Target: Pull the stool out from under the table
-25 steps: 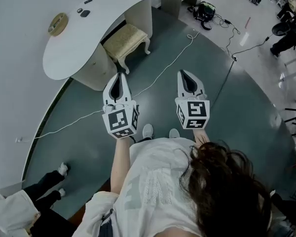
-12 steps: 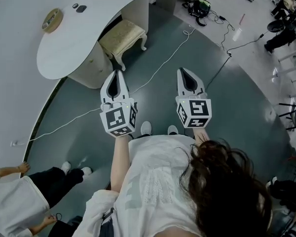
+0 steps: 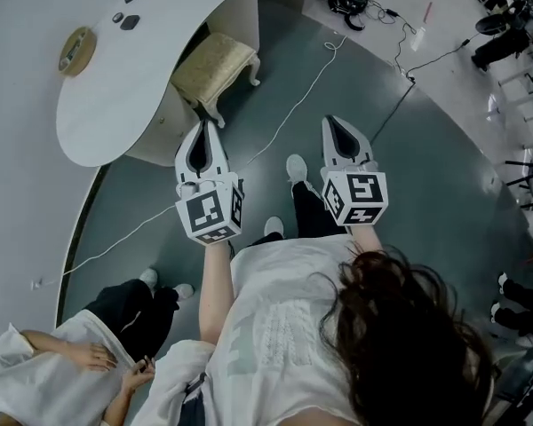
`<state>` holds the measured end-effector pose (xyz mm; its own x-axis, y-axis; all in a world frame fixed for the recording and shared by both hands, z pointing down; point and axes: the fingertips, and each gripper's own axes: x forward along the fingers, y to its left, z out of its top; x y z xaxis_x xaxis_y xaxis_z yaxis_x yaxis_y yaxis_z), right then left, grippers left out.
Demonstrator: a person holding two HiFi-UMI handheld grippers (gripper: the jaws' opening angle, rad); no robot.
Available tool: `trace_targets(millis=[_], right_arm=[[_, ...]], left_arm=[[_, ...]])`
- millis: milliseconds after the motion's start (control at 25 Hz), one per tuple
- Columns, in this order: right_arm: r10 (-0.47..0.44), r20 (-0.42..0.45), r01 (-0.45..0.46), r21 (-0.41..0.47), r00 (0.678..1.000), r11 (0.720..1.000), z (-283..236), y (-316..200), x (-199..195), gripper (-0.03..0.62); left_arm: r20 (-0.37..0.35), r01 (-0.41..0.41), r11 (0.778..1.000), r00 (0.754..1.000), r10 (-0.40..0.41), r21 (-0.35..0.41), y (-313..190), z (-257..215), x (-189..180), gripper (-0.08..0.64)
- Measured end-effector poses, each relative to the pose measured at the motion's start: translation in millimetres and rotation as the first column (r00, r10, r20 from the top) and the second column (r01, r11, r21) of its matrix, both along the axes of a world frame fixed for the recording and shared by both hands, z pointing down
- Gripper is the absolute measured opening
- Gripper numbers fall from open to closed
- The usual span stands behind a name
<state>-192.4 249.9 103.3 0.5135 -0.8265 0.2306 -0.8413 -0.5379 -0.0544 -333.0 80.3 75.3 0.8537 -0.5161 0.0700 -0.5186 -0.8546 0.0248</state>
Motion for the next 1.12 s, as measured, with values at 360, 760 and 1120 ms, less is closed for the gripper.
trace_targets(millis=[360, 760, 1120], right_arm=[[-0.022, 0.010, 0.022, -0.001, 1.000, 1.000, 35, -64, 116, 0.031], [-0.183, -0.007, 0.183, -0.017, 0.983, 0.983, 11, -187, 328, 0.031], [-0.290, 0.006, 0.289, 0.029, 0.957, 0.957, 1, -255, 401, 0.029]], left_arm=[[-0.011, 0.035, 0.999, 0.999, -0.035, -0.011, -69, 28, 114, 0.028], [-0.055, 0.159, 0.987, 0.986, -0.159, -0.006, -157, -1, 301, 0.028], [-0.034, 0.269, 0.963, 0.963, -0.269, 0.007, -189, -12, 362, 0.028]])
